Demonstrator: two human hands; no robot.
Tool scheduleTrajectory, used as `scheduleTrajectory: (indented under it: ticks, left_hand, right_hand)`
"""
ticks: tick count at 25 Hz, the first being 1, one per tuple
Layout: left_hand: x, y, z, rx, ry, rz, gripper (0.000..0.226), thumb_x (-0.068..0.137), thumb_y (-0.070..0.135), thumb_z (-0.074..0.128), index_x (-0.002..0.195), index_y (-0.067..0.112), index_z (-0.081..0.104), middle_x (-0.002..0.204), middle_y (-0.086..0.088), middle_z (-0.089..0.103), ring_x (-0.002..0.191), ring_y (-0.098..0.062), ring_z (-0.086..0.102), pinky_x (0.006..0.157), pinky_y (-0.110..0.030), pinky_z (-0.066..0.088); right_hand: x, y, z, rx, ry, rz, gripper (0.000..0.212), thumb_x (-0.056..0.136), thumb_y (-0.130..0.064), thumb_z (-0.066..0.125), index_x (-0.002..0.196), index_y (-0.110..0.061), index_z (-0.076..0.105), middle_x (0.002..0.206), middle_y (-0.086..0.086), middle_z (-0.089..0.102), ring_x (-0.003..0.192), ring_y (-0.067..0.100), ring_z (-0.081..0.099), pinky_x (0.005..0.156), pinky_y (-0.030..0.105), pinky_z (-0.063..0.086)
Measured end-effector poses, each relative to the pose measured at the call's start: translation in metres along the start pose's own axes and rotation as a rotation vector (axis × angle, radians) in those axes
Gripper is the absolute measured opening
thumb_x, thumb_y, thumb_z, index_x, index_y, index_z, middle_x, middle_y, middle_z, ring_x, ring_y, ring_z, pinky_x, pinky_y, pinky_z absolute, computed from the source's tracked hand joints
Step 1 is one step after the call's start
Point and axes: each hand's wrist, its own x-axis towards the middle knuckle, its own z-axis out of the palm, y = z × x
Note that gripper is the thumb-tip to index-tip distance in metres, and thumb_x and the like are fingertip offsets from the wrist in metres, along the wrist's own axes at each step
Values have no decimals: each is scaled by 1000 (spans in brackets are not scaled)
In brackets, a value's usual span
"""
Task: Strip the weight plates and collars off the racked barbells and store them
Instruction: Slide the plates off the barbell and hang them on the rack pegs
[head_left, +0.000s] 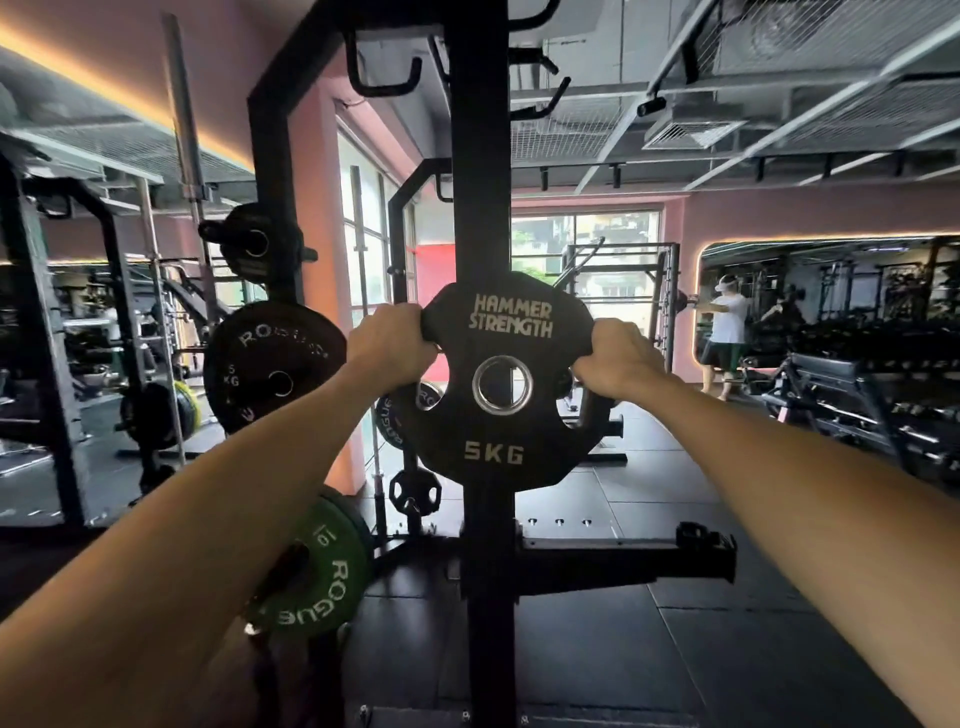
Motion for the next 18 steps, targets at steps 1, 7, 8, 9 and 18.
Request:
scheduleTrajectory:
  ticks: [1,7,8,9,18]
  left_hand:
    - [-2,-11,-10,0,18,-5,28,85,21,59,110,13,65,99,-9,67,94,-33,64,78,-39,49]
    - [-5,-135,-62,31,69,-25,32,82,30,64,107,11,65,95,-12,64,98,-36,64,80,-42,50]
    - [-4,-167,-70,34,76,-20,33,79,30,65,106,11,65,96,-12,65,97,-37,64,78,-41,50]
    - [-3,-199,-77,39,85,-10,34,77,31,65,105,12,66,97,-14,66,96,-38,64,76,-41,50]
    - [12,-431,-132,74,24,2,35,73,27,59,100,7,66,95,-20,67,90,-43,64,74,-43,53]
  right_hand:
    - [-2,-16,0,4,3,-13,21,81,-13,61,70,-14,43,70,-1,43,74,28,51,59,28,36]
    - [-17,-139,41,18,19,-92,18,81,-17,63,77,-13,46,84,6,53,78,27,54,65,31,41]
    - [-21,-165,53,16,20,-108,18,82,-17,62,76,-14,45,82,6,53,77,26,53,65,31,39]
    - [-26,-192,66,16,22,-122,16,81,-18,61,77,-14,46,81,5,52,77,27,53,65,32,39]
    - [-42,-400,174,60,-36,-127,10,80,-15,61,79,-11,52,78,3,51,76,26,53,65,30,39]
